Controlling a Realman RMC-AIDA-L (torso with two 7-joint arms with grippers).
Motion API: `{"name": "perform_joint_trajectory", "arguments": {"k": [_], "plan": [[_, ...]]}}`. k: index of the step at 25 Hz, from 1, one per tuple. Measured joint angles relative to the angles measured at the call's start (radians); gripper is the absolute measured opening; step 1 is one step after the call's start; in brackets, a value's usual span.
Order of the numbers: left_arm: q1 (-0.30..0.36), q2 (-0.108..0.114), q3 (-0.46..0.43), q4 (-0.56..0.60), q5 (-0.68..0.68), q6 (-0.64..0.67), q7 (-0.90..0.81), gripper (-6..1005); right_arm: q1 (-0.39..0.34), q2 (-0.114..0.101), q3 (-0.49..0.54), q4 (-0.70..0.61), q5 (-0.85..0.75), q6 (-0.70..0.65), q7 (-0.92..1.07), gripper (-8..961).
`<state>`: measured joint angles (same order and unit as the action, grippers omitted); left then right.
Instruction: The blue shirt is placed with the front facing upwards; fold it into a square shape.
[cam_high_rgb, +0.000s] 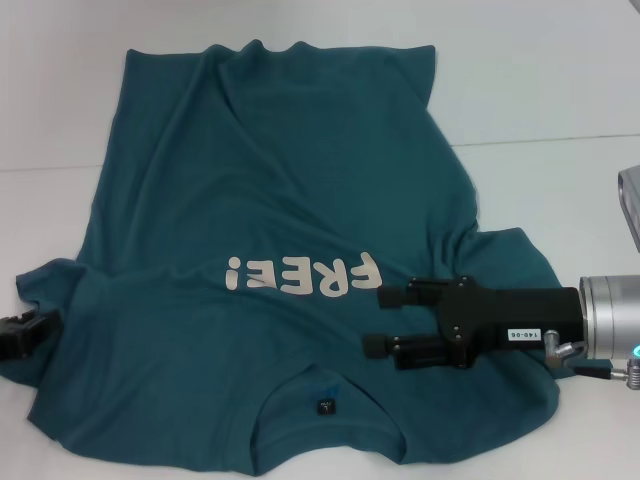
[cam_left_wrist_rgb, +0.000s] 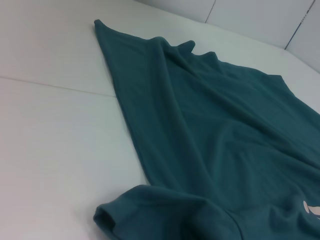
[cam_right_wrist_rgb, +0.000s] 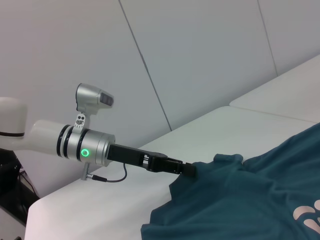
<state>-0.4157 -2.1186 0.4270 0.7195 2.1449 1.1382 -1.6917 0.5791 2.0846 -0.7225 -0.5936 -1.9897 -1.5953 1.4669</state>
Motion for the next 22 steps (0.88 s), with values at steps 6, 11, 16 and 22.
{"name": "perform_joint_trajectory", "arguments": {"k": [6, 11, 16, 22], "plan": [[-0.001, 0.000, 0.003, 0.000, 0.001, 0.000, -0.002, 219, -0.003, 0.000, 0.000, 0.000, 0.002, 0.000, 0.000, 882], [-0.002, 0.000, 0.000, 0.005, 0.001, 0.000, -0.002, 65, -0.004, 0.000, 0.000, 0.005, 0.003, 0.001, -0.001, 882], [0.008, -0.001, -0.004, 0.042, 0.001, -0.006, -0.006, 6, -0.006, 0.001, 0.000, 0.012, 0.019, 0.006, 0.000, 882], [0.021, 0.006, -0.012, 0.090, 0.004, -0.014, -0.020, 6, -0.006, 0.003, -0.002, 0.036, 0.033, 0.021, -0.001, 882]]}}
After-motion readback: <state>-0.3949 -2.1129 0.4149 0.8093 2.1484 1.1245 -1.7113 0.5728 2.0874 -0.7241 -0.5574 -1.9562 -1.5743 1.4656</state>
